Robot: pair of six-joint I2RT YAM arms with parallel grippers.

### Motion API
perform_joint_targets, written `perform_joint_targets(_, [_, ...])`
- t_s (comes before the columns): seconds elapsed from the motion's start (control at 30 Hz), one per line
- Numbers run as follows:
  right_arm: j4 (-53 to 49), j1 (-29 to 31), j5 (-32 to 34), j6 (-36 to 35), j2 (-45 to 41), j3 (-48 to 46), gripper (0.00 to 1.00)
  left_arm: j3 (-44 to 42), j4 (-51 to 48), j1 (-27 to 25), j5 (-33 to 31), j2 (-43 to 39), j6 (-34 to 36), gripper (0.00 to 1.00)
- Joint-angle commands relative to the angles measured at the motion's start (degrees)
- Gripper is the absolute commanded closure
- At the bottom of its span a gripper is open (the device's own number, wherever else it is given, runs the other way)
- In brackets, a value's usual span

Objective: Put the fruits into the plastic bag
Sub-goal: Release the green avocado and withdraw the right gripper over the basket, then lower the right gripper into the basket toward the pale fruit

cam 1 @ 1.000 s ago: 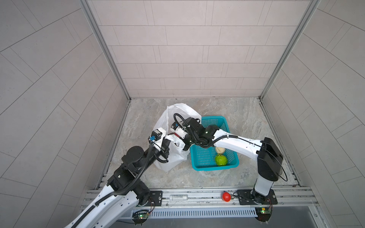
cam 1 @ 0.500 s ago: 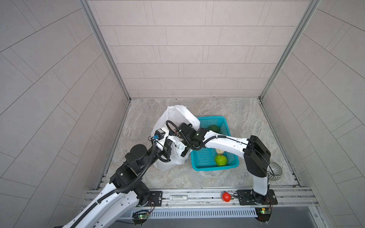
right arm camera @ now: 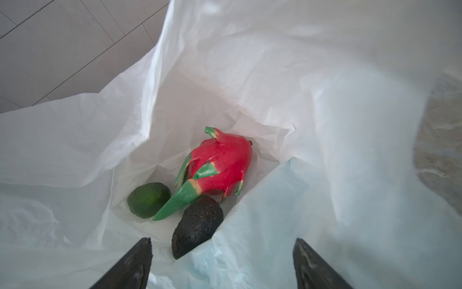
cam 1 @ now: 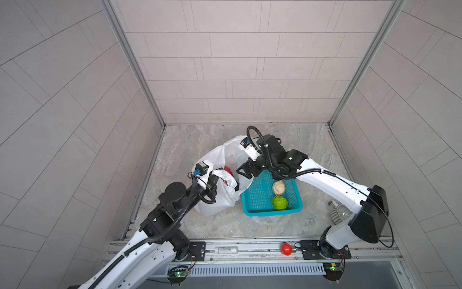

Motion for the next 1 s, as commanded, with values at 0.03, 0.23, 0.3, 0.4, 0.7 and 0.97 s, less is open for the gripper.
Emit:
perform_joint_targets(0.03, [-0.06,-1.15,-3.33,-1.37,-7.16,-4.26,0.15,-1.22,4.35,-0.01,-0.88,0.69,-0.87,1.0])
perform_joint_targets(0.23, [-0.03,-1.83,-8.83,-0.4,-13.4,-10.61,0.16,-1.53,5.76,-0.03,-0.85,2.95,-1.05,1.0])
perform_joint_targets(0.3, [-0.58,-1.87,-10.34,-0.09,-14.41,-11.96,0.17,-1.53,6.14,-0.03,-0.87,3.42,-1.06,1.0])
perform_joint_targets(0.4, [-1.03,-1.99,-11.08,0.7,-16.48,-14.0,0.17,-1.53,6.47,-0.02,-1.13,3.71,-1.02,1.0])
perform_joint_targets(0.7, [3.02,-4.59,11.64,8.86,-28.2,-24.85,0.16,-1.84,6.56,0.04,-1.24,3.53,-0.9,1.0])
perform_joint_targets(0.97, [-2.74,-6.65,17.35,11.18,-22.02,-27.23,0.18,-1.71,6.53,0.0,-0.82,3.71,-0.42,1.0])
